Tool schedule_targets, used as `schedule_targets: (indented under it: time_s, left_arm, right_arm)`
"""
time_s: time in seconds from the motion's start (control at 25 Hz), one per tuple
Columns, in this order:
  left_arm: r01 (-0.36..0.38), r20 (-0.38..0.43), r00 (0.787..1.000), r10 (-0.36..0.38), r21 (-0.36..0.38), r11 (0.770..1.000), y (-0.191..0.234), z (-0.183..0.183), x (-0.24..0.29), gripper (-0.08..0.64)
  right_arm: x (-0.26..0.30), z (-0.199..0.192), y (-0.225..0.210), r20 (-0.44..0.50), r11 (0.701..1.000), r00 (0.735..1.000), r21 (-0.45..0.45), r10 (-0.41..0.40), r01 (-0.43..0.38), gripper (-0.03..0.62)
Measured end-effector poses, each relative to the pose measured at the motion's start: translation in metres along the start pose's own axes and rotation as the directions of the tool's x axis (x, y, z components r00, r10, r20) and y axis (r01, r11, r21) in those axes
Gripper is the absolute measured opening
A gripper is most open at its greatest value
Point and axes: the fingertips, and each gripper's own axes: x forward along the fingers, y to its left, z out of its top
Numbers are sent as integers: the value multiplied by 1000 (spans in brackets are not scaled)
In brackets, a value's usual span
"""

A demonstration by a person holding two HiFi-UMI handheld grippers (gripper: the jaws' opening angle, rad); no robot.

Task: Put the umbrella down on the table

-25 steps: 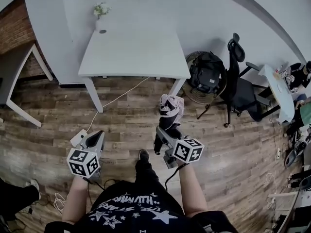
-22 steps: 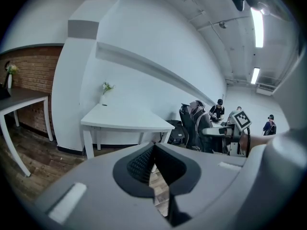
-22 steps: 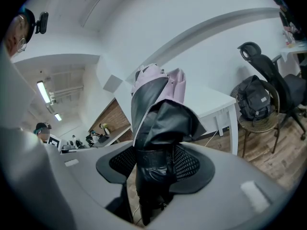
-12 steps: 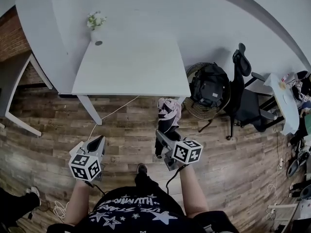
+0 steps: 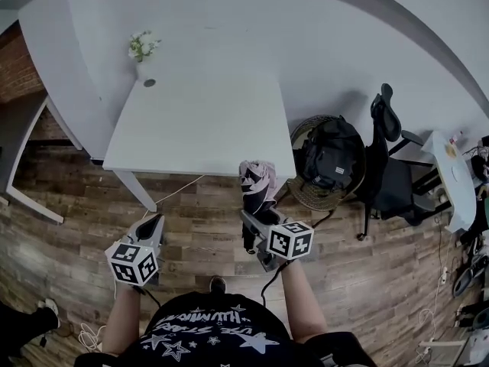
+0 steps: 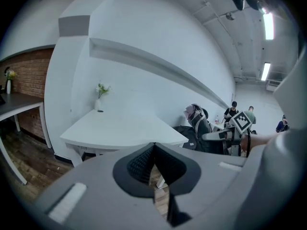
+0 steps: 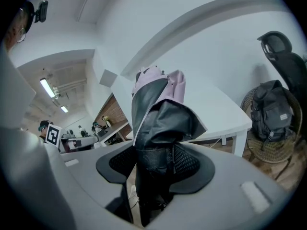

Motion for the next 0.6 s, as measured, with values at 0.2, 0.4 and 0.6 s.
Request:
schedule_targets:
  time_s: [0.2, 0.4, 0.6]
  left_arm:
    - [-18, 21, 1000, 17, 10, 1000, -1, 14, 17, 3]
    - [-29, 3, 1000, 29, -11, 1000, 6, 14, 27, 4]
    - [-1, -25, 1000, 1, 3, 1000, 9, 13, 50, 3]
  right_arm:
    - [11, 12, -20, -45, 998, 999, -57, -3, 0, 239]
    - [21, 12, -29, -90, 994, 996, -111, -22, 11, 239]
    - [35, 9, -34, -111, 995, 993, -96, -33, 23, 239]
